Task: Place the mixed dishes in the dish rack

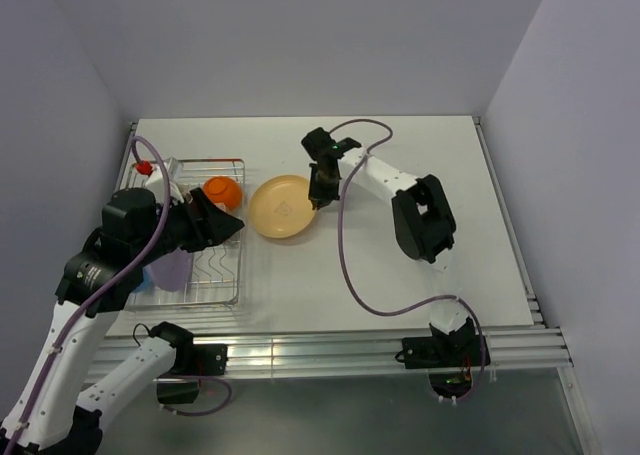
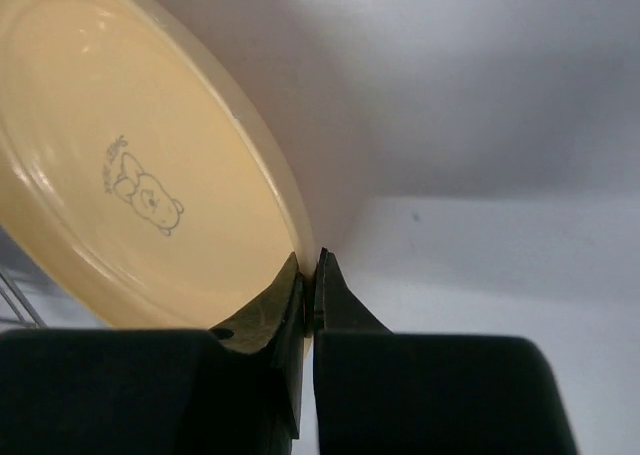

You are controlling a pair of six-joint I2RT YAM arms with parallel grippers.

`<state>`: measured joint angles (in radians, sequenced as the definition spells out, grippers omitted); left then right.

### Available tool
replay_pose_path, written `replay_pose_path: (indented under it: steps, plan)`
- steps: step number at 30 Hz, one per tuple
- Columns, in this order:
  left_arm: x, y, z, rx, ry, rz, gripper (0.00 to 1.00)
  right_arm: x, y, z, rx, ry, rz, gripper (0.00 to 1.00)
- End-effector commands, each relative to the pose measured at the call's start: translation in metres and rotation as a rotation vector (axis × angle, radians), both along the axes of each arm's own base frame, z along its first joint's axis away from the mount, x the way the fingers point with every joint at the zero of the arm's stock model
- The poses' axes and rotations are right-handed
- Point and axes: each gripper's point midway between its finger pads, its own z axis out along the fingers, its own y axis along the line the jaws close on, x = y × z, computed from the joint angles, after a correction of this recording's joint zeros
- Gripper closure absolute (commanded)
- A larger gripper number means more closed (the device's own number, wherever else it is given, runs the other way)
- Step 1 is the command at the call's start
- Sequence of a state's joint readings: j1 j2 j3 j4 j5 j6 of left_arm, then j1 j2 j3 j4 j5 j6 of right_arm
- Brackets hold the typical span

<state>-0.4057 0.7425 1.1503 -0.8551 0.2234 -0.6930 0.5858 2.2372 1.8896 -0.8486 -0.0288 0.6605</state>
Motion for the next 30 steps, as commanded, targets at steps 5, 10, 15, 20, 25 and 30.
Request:
replay_pose_path:
  steps: [5, 10, 15, 20, 25, 30]
  plan:
    - [0.030, -0.027, 0.000, -0.022, -0.008, -0.084, 0.35, -0.036, -0.081, 0.090, -0.014, -0.112, -0.037, 1.00]
    - [0.051, -0.044, -0.010, -0.024, 0.020, -0.128, 0.35, -0.082, -0.113, 0.147, 0.067, -0.164, -0.001, 1.00]
    - [0.063, -0.062, -0.026, -0.031, 0.081, -0.205, 0.36, -0.130, -0.113, 0.185, 0.207, -0.181, 0.055, 1.00]
    - [0.064, -0.089, -0.011, -0.146, 0.046, -0.337, 0.35, -0.163, -0.103, 0.201, 0.324, -0.141, 0.122, 1.00]
    - [0.058, -0.108, 0.005, -0.267, 0.017, -0.443, 0.35, -0.172, -0.092, 0.212, 0.410, -0.127, 0.159, 1.00]
    - [0.046, -0.120, -0.003, -0.320, 0.065, -0.518, 0.34, -0.175, -0.080, 0.230, 0.484, -0.129, 0.188, 1.00]
